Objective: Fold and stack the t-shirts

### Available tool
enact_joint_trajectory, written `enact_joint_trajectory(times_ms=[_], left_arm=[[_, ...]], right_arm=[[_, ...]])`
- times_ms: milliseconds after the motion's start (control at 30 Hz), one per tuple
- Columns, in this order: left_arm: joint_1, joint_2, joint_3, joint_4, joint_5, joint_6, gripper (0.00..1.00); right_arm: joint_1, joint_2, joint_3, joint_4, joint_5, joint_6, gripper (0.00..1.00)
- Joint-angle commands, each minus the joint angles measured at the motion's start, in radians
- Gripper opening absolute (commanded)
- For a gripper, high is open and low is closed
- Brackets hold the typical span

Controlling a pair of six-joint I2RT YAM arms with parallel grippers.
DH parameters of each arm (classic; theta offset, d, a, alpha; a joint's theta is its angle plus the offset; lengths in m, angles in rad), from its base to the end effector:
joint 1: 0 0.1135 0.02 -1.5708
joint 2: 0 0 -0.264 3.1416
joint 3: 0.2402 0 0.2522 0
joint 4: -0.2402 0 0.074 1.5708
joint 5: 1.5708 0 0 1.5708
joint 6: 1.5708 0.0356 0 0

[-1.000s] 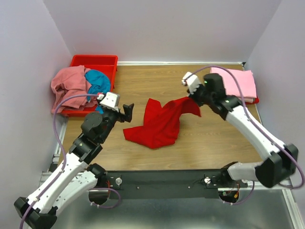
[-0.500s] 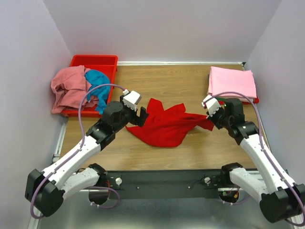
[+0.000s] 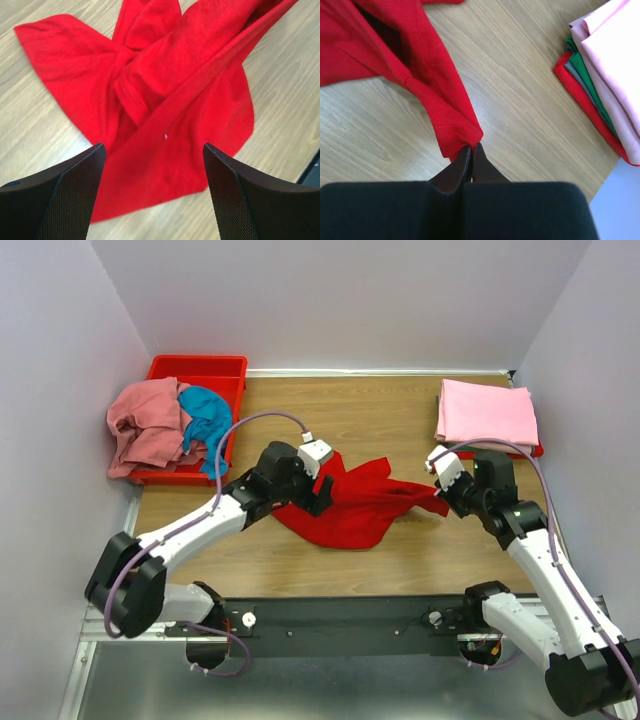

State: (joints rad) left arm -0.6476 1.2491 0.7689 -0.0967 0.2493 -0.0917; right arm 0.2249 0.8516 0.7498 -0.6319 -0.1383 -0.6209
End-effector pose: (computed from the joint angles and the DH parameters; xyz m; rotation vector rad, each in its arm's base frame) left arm 0.2120 -0.1714 0.2448 0.7491 2.0791 -0.6896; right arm 0.1715 0.0443 0.2737 -1.0065 2.0640 -0.0450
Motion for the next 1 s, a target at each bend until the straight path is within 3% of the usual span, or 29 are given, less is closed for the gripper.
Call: enact_joint_trajectory(times_ms=[0, 200, 400, 533, 633, 667, 967], left_arm=[[-0.010, 0.116, 0.090, -0.067, 0.041, 0.070, 0.86], [-0.044, 0.223, 0.118, -0.106, 0.077, 0.064, 0.86], [-0.060, 0.277, 0.124, -0.133, 0.044, 0.033, 0.73], [-0.064, 0.314, 0.135, -0.146, 0.039, 0.030, 0.54], [-0.066, 0.326, 0.147, -0.156, 0.048, 0.030, 0.18], [-0.066, 0.322, 0.150, -0.162, 0.042, 0.030, 0.02], [-0.064, 0.172, 0.168, -0.172, -0.099, -0.009, 0.00]], right_arm=[[-0.009, 0.004, 0.013, -0.023, -0.040, 0.016, 0.01], [-0.015, 0.001, 0.011, -0.022, -0.040, 0.018, 0.00], [-0.018, 0.010, 0.023, -0.022, -0.050, 0.026, 0.00], [-0.018, 0.021, 0.037, -0.022, -0.063, 0.027, 0.00], [-0.018, 0.030, 0.055, -0.023, -0.069, 0.026, 0.00], [-0.019, 0.040, 0.062, -0.023, -0.070, 0.023, 0.00], [-0.018, 0.122, 0.200, -0.049, -0.138, 0.003, 0.00]])
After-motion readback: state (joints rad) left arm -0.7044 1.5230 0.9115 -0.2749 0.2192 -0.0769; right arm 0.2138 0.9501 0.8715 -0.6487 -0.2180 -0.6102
